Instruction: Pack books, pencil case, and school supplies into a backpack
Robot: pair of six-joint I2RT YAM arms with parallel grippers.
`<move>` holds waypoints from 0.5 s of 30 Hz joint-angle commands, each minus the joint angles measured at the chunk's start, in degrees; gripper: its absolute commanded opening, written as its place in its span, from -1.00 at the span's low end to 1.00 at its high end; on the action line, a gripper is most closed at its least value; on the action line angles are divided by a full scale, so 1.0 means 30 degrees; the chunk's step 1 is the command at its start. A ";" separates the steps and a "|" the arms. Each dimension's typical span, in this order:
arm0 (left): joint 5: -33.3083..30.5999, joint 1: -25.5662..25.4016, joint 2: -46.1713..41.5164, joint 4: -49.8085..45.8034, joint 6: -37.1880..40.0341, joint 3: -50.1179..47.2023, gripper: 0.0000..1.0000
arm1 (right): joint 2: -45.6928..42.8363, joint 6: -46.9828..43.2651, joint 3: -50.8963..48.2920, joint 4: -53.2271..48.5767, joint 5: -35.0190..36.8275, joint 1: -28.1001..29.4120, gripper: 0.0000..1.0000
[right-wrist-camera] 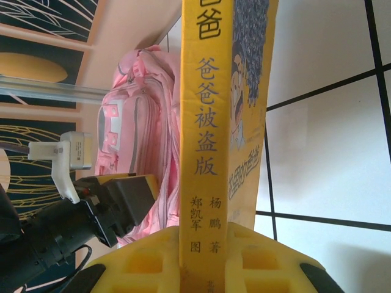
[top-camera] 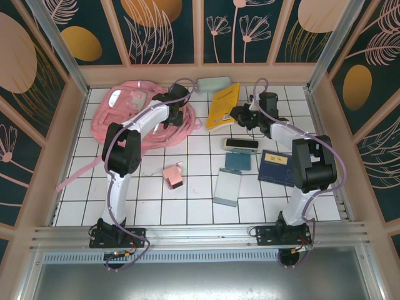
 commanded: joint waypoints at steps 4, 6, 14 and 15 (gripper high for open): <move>-0.1608 -0.0100 0.0263 -0.0342 0.0186 -0.0080 -0.82 | -0.1181 0.0959 0.0053 0.3337 -0.1295 0.0509 -1.00; -0.1413 -0.0100 -0.0338 -0.0157 -0.0058 0.0044 -1.00 | -0.1120 0.1415 0.0023 0.3966 -0.1468 0.0682 -1.00; 0.2095 0.0696 -0.2192 -0.1093 -0.1049 0.2879 -1.00 | -0.0458 0.4144 -0.0094 0.8216 -0.1858 0.1681 -1.00; 0.2576 0.0834 -0.2421 -0.1178 -0.1115 0.3194 -1.00 | -0.0301 0.4511 -0.0050 0.8890 -0.1872 0.1852 -1.00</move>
